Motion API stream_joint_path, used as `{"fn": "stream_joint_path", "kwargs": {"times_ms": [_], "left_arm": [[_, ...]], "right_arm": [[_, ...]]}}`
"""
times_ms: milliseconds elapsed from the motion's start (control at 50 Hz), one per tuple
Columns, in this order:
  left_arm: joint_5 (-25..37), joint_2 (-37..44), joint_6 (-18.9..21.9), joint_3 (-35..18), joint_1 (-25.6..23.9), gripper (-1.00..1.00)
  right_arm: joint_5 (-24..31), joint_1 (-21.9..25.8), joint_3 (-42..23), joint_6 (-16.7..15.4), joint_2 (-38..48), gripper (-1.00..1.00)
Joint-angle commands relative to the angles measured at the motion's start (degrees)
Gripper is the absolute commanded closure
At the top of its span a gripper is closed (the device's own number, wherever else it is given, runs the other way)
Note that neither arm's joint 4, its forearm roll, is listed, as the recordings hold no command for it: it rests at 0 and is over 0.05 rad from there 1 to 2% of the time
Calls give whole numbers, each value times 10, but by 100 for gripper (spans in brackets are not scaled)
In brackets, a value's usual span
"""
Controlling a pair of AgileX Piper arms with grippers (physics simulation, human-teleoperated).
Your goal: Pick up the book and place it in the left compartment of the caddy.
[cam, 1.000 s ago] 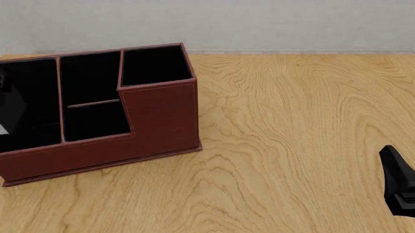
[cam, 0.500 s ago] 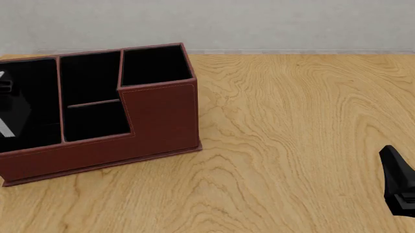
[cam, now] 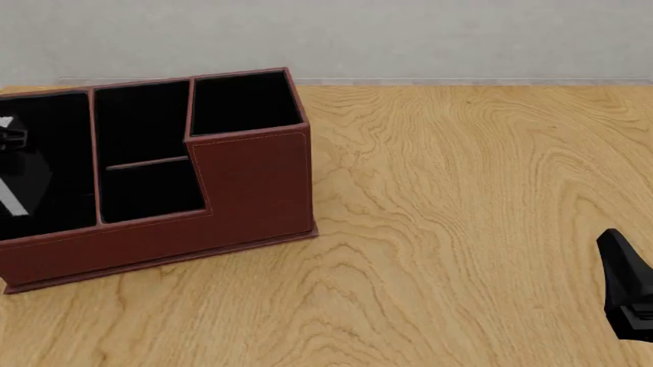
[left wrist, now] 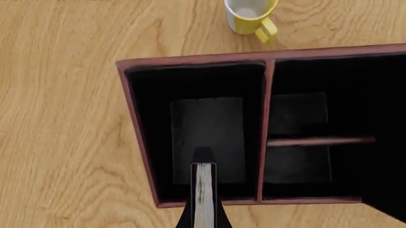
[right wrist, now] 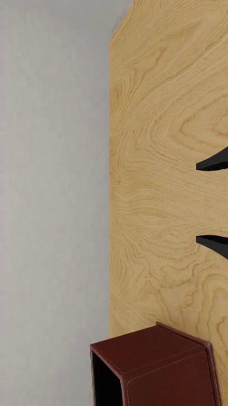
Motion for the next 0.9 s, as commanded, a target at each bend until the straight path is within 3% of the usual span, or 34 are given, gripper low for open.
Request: {"fn": "stream_joint_path", "kwargs": {"times_ms": [20,900], "left_arm": [[-13,16,4,-9,-3,100],[-65,79,12,-10,3,100]], "right_arm": [[0,0,2,0,-2,-100],[0,0,2,0,-2,-100]]}}
